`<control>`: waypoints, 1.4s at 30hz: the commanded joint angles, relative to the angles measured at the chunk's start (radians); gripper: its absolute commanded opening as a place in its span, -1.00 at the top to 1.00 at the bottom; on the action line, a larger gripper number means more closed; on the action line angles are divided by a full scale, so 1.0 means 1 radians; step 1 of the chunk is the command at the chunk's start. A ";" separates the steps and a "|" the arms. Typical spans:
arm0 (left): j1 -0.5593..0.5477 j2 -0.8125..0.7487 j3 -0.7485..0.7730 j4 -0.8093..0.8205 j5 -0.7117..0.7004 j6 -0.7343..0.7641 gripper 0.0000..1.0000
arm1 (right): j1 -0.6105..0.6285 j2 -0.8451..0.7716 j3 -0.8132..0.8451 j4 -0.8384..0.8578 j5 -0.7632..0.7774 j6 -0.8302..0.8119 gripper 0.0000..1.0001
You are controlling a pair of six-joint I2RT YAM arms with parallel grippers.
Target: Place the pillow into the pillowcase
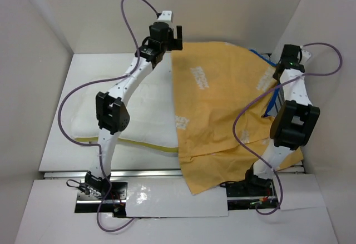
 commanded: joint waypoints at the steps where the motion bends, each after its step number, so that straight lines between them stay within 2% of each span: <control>1: -0.044 -0.100 0.000 0.129 0.075 -0.004 -1.00 | -0.035 -0.081 -0.017 0.022 -0.141 0.068 0.17; 3: -0.044 -0.142 -0.062 0.098 0.035 0.019 -1.00 | -0.020 -0.114 -0.085 0.079 -0.203 0.006 -0.30; 4: -0.053 -0.200 -0.092 0.089 0.014 0.019 -1.00 | -0.003 -0.150 -0.102 0.130 -0.219 -0.017 -0.38; 5: -0.053 -0.232 -0.164 0.078 -0.014 0.019 -1.00 | 0.019 -0.169 -0.115 0.153 -0.233 -0.081 -0.56; 6: -0.053 -0.267 -0.206 0.064 -0.025 0.019 -1.00 | 0.078 -0.187 -0.152 0.177 -0.233 -0.114 -0.66; 7: -0.053 -0.304 -0.248 0.034 -0.039 0.019 -1.00 | 0.110 -0.224 -0.174 0.203 -0.233 -0.154 -0.66; 8: -0.053 -0.383 -0.351 0.014 -0.071 0.009 -1.00 | 0.144 -0.239 -0.197 0.255 -0.260 -0.232 -0.93; 9: -0.053 -0.428 -0.411 -0.005 -0.091 -0.008 -1.00 | 0.204 -0.262 -0.244 0.276 -0.277 -0.266 -0.97; 11: -0.053 -0.517 -0.546 -0.052 -0.138 -0.037 -1.00 | 0.262 -0.272 -0.278 0.286 -0.334 -0.338 -1.00; 12: -0.053 -0.565 -0.700 -0.052 -0.167 -0.065 -1.00 | 0.290 -0.272 -0.290 0.286 -0.346 -0.369 -1.00; 14: -0.053 -0.707 -0.857 -0.061 -0.168 -0.097 -1.00 | 0.402 -0.260 -0.301 0.221 -0.317 -0.383 -1.00; 15: -0.053 -0.752 -1.007 -0.074 -0.168 -0.146 -1.00 | 0.484 -0.250 -0.301 0.202 -0.232 -0.360 -1.00; 17: -0.053 -0.878 -1.144 -0.074 -0.132 -0.191 -1.00 | 0.561 -0.211 -0.301 0.132 -0.144 -0.314 -1.00; 18: -0.053 -0.910 -1.265 -0.074 -0.113 -0.230 -1.00 | 0.595 -0.197 -0.301 0.110 -0.045 -0.238 -1.00; 20: -0.067 -0.973 -1.367 -0.061 -0.068 -0.272 -1.00 | 0.666 -0.174 -0.301 0.046 0.022 -0.139 -1.00; 22: -0.091 -0.984 -1.482 -0.052 -0.072 -0.304 -1.00 | 0.704 -0.186 -0.345 -0.025 -0.001 -0.035 -1.00; 24: -0.091 -0.984 -1.528 -0.063 -0.088 -0.333 -1.00 | 0.740 -0.225 -0.414 -0.011 -0.059 -0.004 -0.97; 25: -0.082 -0.954 -1.551 -0.063 -0.088 -0.361 -1.00 | 0.763 -0.250 -0.456 0.006 -0.152 -0.034 -0.94; 26: -0.070 -0.938 -1.560 -0.080 -0.059 -0.385 -1.00 | 0.816 -0.273 -0.531 0.018 -0.182 -0.034 -0.94; 29: 0.020 -0.889 -1.588 -0.100 -0.030 -0.474 -0.90 | 0.945 -0.359 -0.643 0.027 -0.223 -0.034 -0.98; 31: 0.114 -0.864 -1.588 -0.155 -0.039 -0.511 -0.75 | 1.005 -0.384 -0.678 -0.003 -0.188 0.005 -0.98; 35: 0.287 -0.835 -1.564 -0.290 -0.131 -0.621 -0.67 | 1.151 -0.393 -0.723 -0.034 -0.060 0.061 -0.98; 37: 0.385 -0.860 -1.564 -0.299 -0.113 -0.611 -0.60 | 1.188 -0.356 -0.737 -0.034 -0.069 0.079 -0.98; 42: 0.432 -0.982 -1.590 -0.226 -0.042 -0.544 -0.58 | 1.201 -0.225 -0.714 0.013 -0.090 0.070 -0.98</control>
